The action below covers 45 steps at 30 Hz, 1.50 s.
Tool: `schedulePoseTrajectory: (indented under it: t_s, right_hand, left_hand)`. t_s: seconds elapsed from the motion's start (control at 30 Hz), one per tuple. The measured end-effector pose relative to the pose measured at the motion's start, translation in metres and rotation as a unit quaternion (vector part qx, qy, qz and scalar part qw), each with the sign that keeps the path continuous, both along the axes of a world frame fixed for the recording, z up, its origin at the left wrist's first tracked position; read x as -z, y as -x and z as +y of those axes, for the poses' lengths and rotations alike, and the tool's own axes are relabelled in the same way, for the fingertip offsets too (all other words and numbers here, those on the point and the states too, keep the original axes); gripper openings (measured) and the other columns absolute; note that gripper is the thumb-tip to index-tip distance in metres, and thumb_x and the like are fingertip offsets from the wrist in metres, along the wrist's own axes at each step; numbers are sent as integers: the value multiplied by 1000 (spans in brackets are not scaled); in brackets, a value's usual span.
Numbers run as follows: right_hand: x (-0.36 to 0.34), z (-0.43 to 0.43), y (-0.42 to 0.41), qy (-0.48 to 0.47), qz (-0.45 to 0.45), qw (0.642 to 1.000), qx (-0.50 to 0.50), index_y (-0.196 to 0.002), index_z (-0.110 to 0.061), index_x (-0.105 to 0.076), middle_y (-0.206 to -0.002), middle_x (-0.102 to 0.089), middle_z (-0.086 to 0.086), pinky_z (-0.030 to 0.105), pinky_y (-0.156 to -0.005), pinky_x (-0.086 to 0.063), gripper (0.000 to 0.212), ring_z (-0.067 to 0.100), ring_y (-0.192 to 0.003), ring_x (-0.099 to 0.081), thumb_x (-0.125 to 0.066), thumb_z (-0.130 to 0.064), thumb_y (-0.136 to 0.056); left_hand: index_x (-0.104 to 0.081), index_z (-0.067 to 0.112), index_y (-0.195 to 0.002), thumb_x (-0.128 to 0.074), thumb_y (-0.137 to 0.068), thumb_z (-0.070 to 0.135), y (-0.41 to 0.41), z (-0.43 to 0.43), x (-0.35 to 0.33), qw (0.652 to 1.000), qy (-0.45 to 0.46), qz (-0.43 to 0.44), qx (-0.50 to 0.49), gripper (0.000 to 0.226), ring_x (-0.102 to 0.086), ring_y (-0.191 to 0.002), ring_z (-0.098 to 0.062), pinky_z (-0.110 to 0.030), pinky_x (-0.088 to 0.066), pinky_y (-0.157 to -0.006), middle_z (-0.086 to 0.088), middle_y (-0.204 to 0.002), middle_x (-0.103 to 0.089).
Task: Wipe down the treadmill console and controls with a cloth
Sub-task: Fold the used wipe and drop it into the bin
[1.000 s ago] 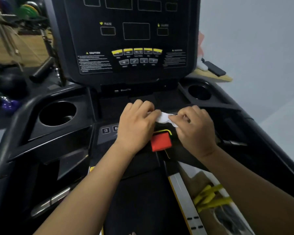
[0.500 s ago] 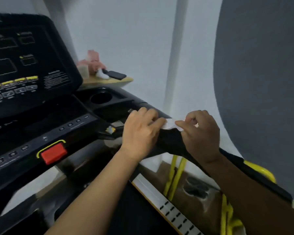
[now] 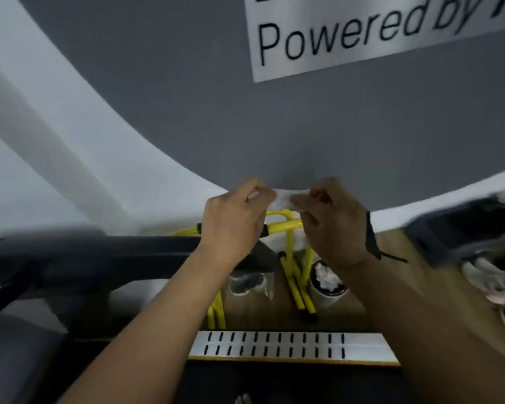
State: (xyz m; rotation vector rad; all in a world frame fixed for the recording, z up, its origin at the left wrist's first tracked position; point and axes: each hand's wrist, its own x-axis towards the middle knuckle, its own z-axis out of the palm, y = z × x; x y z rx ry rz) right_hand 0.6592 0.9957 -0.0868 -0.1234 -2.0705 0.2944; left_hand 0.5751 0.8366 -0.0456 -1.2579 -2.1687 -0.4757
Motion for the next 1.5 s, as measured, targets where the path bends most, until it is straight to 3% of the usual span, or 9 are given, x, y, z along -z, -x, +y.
schedulePoseTrajectory:
  t_s: [0.2,0.47,0.53,0.7,0.97,1.07,1.2,1.33,1.5]
  right_hand:
    - [18,78,-69,70,-50,992,96,-86,-8,-74,-96,-63,14,36,-46,-51,20,26,-66,-61,-56,-15,-88]
    - [22,131,-79,14,-85,978,189,-82,-2,-70,-111,-61,17,38,-61,-51,16,33,-89,-58,-65,-17,-86]
    - [22,136,-71,-7,-96,973,210,-82,-2,-66,-101,-64,17,38,-59,-48,15,33,-85,-56,-62,-17,-84]
    - [26,151,-49,-10,-103,972,213,-78,-5,-64,-86,-62,12,23,-50,-32,10,27,-65,-56,-59,-12,-81]
    - [65,219,-21,10,-144,987,73,-104,-1,-70,-116,-58,22,41,-70,-56,21,36,-99,-60,-56,-11,-91]
    - [72,251,-20,8,-131,991,16,-111,-1,-69,-123,-54,12,23,-91,-47,24,26,-108,-51,-62,-3,-88]
    - [102,320,-24,-7,-205,976,70,-95,-7,-73,-101,-66,16,41,-65,-53,25,31,-88,-58,-55,-23,-91]
    - [130,366,-20,40,-216,975,43,-93,-4,-72,-98,-69,14,34,-59,-54,17,31,-77,-66,-61,-16,-87]
    - [164,380,-7,74,-219,973,13,-94,-2,-69,-92,-71,12,28,-50,-51,13,27,-64,-67,-65,-9,-84]
  left_hand:
    - [-72,9,-87,-47,-82,15,-29,114,17,985,8,-75,152,26,-65,-70,-25,-29,-48,-50,-6,-96,-66]
    - [-73,4,-89,-77,-78,11,-25,193,49,950,-71,-161,259,14,-63,-96,-21,-20,-49,-83,-12,-111,-65]
    - [-72,8,-85,-76,-77,19,-20,202,52,923,-100,-262,262,15,-59,-97,-10,-10,-44,-85,-5,-111,-63]
    - [-72,16,-86,-59,-73,49,-12,225,59,764,-134,-593,217,38,-67,-100,-20,-40,-56,-88,-4,-104,-66]
    - [-64,18,-123,-72,-85,20,16,284,80,812,-102,-557,140,39,-67,-104,-12,-35,-58,-89,0,-115,-70]
    - [-68,15,-118,-67,-90,13,17,320,92,854,-113,-496,106,28,-65,-100,-11,-26,-55,-85,2,-111,-69]
    - [-72,10,-109,-67,-88,9,16,366,118,897,-68,-421,115,22,-64,-89,-13,-23,-55,-79,0,-104,-66]
    - [-70,5,-115,-77,-82,15,14,389,153,937,71,-314,136,35,-64,-104,-25,-26,-50,-90,-10,-120,-65]
    - [-77,12,-93,-78,-80,15,20,403,187,975,117,-175,71,13,-62,-87,-30,-39,-55,-66,-8,-111,-67]
